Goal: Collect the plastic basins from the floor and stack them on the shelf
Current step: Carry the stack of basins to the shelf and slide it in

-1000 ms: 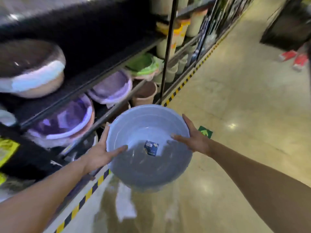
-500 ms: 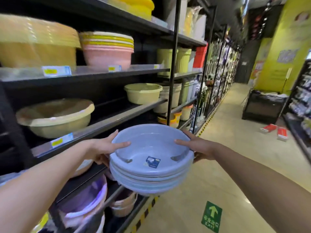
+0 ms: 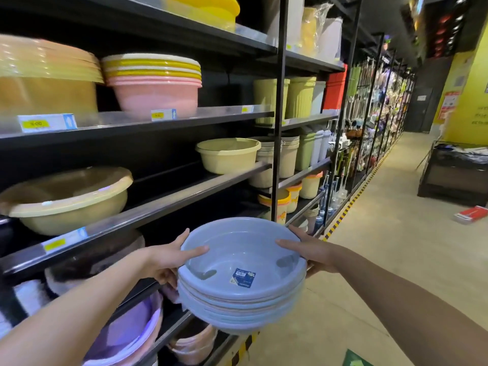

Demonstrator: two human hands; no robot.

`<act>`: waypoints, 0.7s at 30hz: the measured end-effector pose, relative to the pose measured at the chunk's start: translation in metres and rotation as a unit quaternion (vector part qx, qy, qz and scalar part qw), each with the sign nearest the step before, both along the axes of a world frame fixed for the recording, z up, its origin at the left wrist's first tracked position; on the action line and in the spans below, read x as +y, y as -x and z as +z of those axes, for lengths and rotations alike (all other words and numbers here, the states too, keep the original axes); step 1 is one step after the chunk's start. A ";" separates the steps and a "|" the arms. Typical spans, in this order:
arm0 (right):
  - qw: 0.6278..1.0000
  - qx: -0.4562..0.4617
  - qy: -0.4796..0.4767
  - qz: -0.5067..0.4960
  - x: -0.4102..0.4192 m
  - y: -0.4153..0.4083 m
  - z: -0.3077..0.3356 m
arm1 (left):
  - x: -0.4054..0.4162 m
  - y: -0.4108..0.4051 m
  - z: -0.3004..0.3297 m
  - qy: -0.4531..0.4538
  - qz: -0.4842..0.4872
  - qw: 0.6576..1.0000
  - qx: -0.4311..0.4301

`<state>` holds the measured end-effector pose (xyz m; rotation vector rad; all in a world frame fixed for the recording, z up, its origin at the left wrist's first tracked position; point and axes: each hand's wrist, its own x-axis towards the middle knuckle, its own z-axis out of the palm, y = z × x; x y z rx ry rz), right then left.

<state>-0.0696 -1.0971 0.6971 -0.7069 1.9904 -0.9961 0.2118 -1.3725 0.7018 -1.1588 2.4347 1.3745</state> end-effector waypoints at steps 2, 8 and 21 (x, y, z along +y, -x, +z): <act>1.000 -0.001 0.003 0.011 -0.002 0.036 0.003 | 0.006 0.029 -0.003 0.001 0.014 1.000 -0.001; 0.998 0.008 0.017 0.060 -0.013 0.149 0.011 | 0.025 0.124 -0.011 -0.039 0.071 0.996 0.026; 0.993 0.028 0.005 0.114 -0.106 0.322 -0.012 | -0.003 0.268 -0.026 -0.034 0.153 0.987 0.032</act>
